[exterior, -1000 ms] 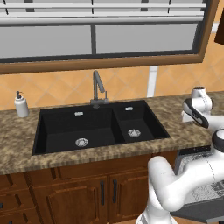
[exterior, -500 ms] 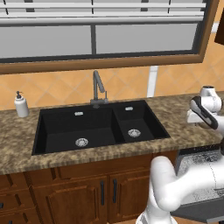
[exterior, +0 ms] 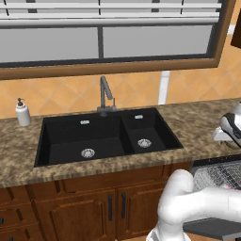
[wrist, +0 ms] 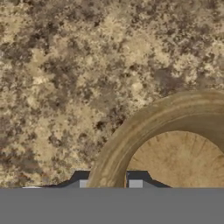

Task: Pick up the cup and bowl from the counter, place them in the dishwasher, and close the dishwasher door.

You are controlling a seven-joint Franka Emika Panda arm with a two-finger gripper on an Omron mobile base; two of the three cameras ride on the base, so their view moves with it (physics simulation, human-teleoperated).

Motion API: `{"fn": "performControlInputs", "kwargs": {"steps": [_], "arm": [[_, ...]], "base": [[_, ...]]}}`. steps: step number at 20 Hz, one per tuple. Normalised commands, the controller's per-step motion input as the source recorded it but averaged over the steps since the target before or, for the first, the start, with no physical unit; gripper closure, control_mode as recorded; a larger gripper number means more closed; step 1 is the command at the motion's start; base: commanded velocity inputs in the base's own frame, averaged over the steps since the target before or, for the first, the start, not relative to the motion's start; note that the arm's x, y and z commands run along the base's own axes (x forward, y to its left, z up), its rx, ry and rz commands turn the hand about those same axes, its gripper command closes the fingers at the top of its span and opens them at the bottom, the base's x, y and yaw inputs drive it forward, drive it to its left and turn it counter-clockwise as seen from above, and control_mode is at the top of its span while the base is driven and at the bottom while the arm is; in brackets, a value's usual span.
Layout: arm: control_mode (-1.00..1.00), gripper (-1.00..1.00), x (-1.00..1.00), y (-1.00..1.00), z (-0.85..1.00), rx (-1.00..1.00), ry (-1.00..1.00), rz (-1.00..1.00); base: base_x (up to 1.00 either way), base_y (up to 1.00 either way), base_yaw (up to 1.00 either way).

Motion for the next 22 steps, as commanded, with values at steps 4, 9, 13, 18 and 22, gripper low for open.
{"fn": "performControlInputs", "kwargs": {"steps": [4, 9, 13, 18, 22], "arm": [[-1.0, 1.0, -1.0, 0.11, -0.01, -0.02, -0.07, 0.27], [-1.0, 1.0, -1.0, 0.01, 0.02, -0.01, 0.12, 0.48], [-1.0, 1.0, -1.0, -0.03, -0.18, 0.02, 0.1, 0.57], [-1.0, 1.0, -1.0, -0.11, -0.25, 0.06, -0.08, 0.45], [-1.0, 1.0, -1.0, -0.26, -0.25, 0.09, -0.21, 0.39]], "base": [[0.0, 0.0, 0.0], [0.0, 0.0, 0.0], [0.0, 0.0, 0.0], [0.0, 0.0, 0.0], [0.0, 0.0, 0.0]]}}
